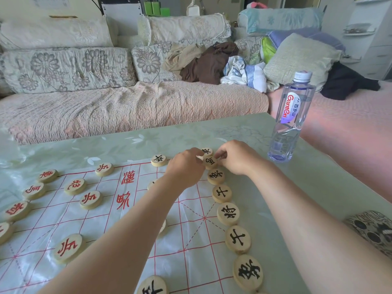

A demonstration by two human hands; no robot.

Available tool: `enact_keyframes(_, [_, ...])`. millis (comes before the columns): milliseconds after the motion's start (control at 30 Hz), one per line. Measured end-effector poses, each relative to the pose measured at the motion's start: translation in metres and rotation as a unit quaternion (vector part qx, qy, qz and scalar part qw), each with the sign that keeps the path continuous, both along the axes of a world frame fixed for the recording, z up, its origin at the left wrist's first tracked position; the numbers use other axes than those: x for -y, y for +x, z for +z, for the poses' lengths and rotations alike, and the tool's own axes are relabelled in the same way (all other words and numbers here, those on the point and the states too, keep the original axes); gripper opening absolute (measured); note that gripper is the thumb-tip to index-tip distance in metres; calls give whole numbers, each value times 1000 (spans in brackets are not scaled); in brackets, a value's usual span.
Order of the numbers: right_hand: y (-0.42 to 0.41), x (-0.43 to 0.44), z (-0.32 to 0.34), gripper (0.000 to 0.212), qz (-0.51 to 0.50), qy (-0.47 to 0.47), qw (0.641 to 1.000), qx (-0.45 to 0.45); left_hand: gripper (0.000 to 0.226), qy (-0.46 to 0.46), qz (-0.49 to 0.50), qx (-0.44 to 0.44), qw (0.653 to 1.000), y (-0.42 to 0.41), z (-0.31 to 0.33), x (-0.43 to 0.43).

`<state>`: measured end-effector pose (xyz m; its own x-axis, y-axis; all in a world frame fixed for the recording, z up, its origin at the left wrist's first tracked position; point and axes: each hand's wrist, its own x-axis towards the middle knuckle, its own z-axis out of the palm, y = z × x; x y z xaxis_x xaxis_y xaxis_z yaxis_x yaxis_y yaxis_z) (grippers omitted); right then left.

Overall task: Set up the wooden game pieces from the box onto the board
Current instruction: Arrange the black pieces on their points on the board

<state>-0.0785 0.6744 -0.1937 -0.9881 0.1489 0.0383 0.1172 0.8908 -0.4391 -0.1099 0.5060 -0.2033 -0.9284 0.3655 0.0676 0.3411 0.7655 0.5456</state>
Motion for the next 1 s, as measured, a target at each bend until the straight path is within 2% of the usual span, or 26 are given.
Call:
enact_keyframes(200, [1,-5,2,10,-13,-5,1000,-3,37,-1,-13,0,1000,-1,0,1])
enact_keyframes(300, [-3,-4,-4,22,-2,-34,999,-13,37,-19,-11,-38,999,-2,-2,3])
enact_keyframes(400, [-6,-2,-6,28,30,-42,999,0,36,7,-18,-30,999,-4,-4,2])
enact_keyframes(567, [-7,-5,-4,10,34,-52,998,-1,43,26,-39,-4,999,-8,-1,0])
enact_keyframes(700, [-7,-5,-6,13,29,-84,996,-9,44,-5,-23,-21,1000,-9,0,2])
enact_keyframes(833, [-10,-3,-10,25,35,-66,997,8,43,-21,-21,-13,999,-10,-2,4])
enact_keyframes(1000, [-9,-8,-3,21,48,-63,996,27,46,-7,-29,-3,1000,-11,-4,3])
